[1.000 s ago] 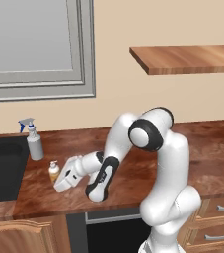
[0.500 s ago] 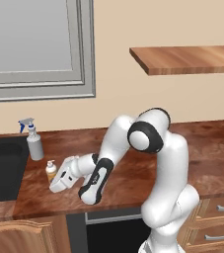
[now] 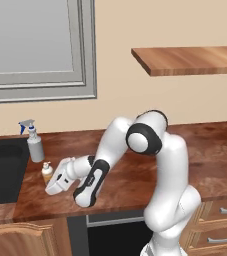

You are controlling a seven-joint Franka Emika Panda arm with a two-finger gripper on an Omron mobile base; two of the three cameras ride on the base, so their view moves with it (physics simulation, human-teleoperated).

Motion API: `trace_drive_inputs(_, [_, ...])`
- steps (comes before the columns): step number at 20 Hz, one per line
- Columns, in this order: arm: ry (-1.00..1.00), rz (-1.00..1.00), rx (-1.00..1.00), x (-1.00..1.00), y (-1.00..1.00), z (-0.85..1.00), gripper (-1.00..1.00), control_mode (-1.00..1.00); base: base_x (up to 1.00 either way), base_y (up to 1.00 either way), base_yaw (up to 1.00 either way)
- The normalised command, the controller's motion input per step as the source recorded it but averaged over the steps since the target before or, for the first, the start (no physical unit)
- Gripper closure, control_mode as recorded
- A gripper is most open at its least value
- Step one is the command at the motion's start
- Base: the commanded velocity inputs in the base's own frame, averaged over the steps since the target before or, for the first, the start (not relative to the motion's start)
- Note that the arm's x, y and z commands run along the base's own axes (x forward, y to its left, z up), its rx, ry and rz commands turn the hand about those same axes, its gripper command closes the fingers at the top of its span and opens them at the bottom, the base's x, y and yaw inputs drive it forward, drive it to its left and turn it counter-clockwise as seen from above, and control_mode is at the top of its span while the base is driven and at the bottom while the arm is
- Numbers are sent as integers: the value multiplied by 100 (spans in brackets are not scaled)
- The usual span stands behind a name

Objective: Locate and retrieve the soap dispenser and spray from the cabinet. Place them next to the sink.

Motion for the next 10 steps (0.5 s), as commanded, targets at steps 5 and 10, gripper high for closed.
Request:
trace_drive_inputs(5, [-3, 0, 0, 5, 25, -22, 100, -100, 0, 0, 0])
trace_drive_inputs(10, [0, 0, 0, 9, 33, -24, 100, -100, 0, 0, 0])
